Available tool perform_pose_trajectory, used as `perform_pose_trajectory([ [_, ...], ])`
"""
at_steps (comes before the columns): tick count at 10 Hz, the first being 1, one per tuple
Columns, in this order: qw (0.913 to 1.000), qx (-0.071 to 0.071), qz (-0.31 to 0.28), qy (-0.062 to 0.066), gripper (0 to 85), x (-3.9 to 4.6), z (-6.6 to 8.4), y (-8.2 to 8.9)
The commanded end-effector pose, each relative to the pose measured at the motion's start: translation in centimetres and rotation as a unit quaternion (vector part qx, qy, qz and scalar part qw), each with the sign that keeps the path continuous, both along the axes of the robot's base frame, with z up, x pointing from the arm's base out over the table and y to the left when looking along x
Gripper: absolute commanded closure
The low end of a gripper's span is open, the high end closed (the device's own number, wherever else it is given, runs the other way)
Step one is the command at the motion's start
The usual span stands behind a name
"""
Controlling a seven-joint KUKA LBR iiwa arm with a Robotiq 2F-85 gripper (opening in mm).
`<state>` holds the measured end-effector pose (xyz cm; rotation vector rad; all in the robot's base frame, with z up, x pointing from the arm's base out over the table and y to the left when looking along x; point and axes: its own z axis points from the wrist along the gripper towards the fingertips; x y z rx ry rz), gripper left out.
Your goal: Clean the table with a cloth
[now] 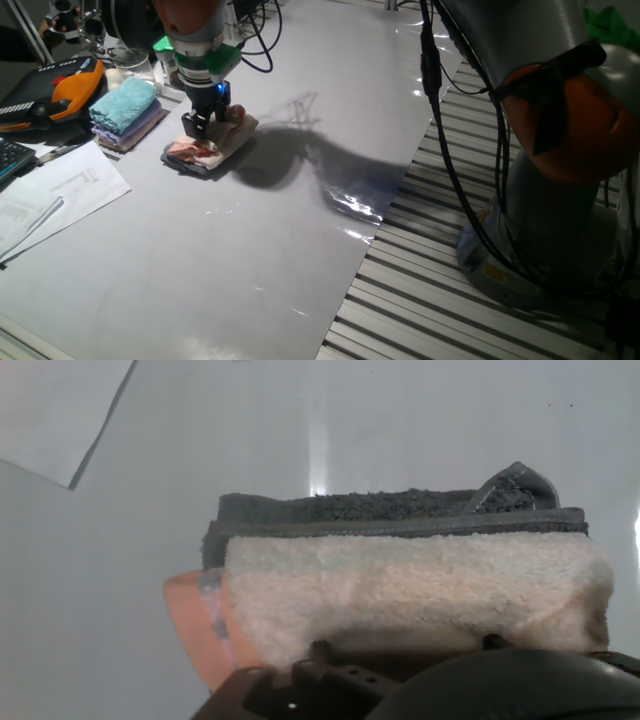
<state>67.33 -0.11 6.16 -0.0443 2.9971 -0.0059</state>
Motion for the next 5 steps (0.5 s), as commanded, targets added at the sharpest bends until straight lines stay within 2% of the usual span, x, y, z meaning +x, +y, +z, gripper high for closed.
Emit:
perform_pose_trajectory([
  [1, 1.0000, -0.001, 0.001, 0.001, 34.0, -0.03, -0.06, 0.00],
  [4, 1.0000, -0.002, 0.004, 0.003, 34.0, -0.04, 0.04, -0.04],
  [5, 1.0000, -0.002, 0.005, 0.003, 51.0, -0.06, 0.02, -0.07],
])
